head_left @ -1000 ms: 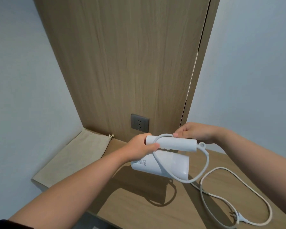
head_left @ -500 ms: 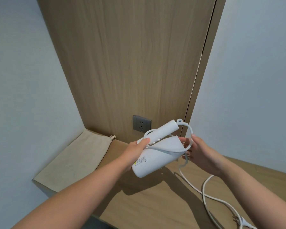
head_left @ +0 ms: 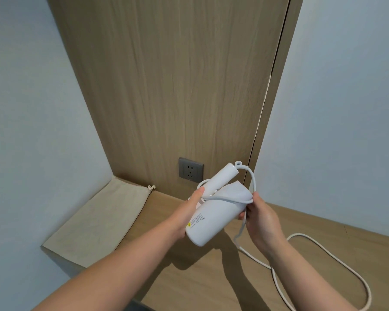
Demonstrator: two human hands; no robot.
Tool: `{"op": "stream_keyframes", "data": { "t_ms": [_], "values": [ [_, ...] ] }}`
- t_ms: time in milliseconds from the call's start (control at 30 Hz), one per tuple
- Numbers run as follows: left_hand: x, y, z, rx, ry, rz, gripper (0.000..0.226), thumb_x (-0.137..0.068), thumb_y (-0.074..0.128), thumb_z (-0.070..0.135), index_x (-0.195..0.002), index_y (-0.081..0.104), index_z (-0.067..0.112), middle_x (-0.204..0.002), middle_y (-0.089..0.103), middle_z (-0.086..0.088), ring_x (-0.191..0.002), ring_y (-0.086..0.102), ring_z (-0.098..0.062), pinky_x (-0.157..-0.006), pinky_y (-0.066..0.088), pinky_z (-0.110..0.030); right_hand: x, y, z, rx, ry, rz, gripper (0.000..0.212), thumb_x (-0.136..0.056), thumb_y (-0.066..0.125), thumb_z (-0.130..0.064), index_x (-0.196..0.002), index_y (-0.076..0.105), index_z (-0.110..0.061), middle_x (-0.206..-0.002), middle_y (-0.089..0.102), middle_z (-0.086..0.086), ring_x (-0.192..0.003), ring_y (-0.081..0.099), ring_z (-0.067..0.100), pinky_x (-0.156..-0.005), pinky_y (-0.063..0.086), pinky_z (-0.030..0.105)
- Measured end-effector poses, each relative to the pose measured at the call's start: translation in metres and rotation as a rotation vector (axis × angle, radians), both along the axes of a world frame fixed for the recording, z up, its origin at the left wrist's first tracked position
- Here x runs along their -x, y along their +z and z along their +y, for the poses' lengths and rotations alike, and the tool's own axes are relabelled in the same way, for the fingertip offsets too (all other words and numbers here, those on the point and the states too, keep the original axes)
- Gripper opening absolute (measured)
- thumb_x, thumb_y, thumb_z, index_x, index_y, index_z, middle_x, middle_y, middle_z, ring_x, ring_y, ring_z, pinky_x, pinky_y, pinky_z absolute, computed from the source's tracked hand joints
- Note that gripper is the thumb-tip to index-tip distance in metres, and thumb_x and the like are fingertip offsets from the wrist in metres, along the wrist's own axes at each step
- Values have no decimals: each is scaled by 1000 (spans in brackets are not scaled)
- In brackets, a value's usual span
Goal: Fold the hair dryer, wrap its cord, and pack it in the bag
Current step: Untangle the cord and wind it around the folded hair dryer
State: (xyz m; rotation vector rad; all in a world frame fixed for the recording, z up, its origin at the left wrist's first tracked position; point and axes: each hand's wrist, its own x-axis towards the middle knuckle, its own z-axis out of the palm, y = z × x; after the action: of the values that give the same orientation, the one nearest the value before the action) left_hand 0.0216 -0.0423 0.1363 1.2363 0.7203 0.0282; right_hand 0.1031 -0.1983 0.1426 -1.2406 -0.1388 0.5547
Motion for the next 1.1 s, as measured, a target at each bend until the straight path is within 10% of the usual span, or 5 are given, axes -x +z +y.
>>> {"op": "stream_keyframes", "data": {
  "t_ms": [800,1100],
  "values": [
    [-11,0,-14,129,-26,-31,53,-94,47,52,-130,50,14,-88,67,-8,-68,67,-20,-57,54,-25,-4,-2,1,4,-80,-151,31,-97,40,-5,-97,69,-16,-76,62,3,-64,47,15,-58,40,28],
    [-9,-3,-17,61,-14,24,53,-95,46,46,-132,48,8,-81,65,-7,-62,65,-18,-51,50,-22,-5,-14,0,-137,1,246,34,-91,34,3,-96,65,-10,-56,50,2,-42,36,10,-42,36,20]
  ]
}}
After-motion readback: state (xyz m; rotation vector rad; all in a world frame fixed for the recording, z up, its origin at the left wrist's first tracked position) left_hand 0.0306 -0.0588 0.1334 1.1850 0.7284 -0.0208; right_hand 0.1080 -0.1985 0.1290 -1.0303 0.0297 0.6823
